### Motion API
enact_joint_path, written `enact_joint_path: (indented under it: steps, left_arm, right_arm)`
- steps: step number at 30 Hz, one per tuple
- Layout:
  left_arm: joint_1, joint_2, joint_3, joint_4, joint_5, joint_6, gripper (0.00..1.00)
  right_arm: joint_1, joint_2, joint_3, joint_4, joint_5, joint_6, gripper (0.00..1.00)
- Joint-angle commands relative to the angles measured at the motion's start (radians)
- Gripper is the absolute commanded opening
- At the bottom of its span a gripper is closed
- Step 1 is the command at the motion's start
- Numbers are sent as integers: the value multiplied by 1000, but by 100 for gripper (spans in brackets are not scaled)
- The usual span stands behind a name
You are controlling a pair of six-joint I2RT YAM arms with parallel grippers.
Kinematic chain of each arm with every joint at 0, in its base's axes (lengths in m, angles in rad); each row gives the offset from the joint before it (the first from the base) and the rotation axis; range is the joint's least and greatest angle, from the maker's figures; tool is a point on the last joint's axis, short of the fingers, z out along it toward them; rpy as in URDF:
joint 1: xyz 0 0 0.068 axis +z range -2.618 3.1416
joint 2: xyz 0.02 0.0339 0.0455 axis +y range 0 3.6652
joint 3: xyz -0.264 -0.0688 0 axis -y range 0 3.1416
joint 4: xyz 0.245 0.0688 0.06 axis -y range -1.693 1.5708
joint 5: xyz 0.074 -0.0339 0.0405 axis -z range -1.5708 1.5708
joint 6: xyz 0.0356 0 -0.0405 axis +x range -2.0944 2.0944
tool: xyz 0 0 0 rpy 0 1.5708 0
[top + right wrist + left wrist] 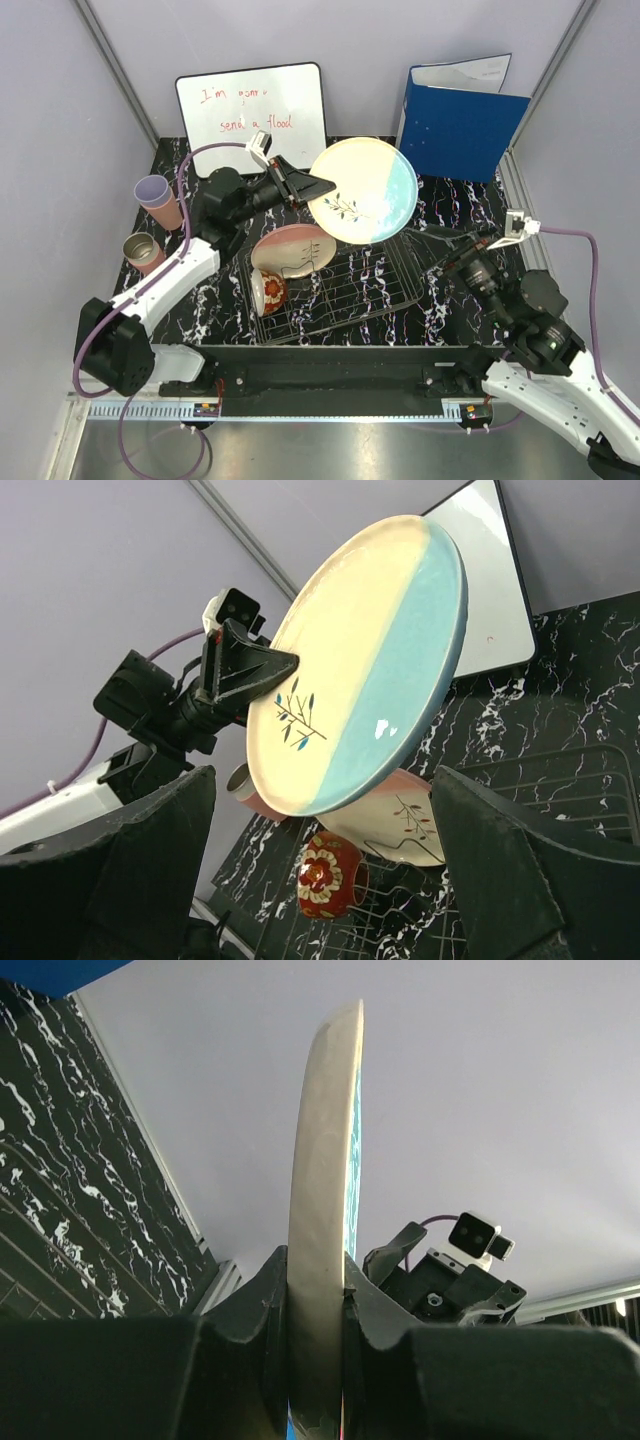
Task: Unload the mixed dishes from the dish rack
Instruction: Pick up the plate from the dish rack.
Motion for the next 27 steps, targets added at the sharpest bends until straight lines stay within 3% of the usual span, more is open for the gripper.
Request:
enact_joint_path:
  steps: [1, 12, 13, 15, 16, 21, 25, 27]
  left_arm:
    - [-18, -67, 17, 215, 3, -44, 0]
    - [-50, -135, -62, 246, 13, -43, 0]
    - [-56, -136, -68, 246, 16, -41, 0]
    - [-62, -142, -75, 243, 14, -35, 0]
    - [-62, -144, -82, 244, 19, -35, 0]
    - [-62, -149, -88, 235, 36, -28, 0]
    - [-47, -144, -27, 128, 62, 37, 0]
    - [-22, -135, -2, 111, 75, 51, 11]
  right_arm:
    - [-2, 68, 26, 65, 12, -17, 96]
    - [-4, 212, 46, 136, 39, -30, 96]
    - [-4, 224, 52, 136, 35, -31, 83]
    - [-4, 255, 63, 166, 29, -22, 37]
    - [-2, 268, 75, 166, 22, -10, 0]
    - [-4, 353, 126, 154, -73, 6, 0]
    - [-2, 367, 171, 119, -86, -8, 0]
    - [-4, 364, 190, 91, -79, -14, 0]
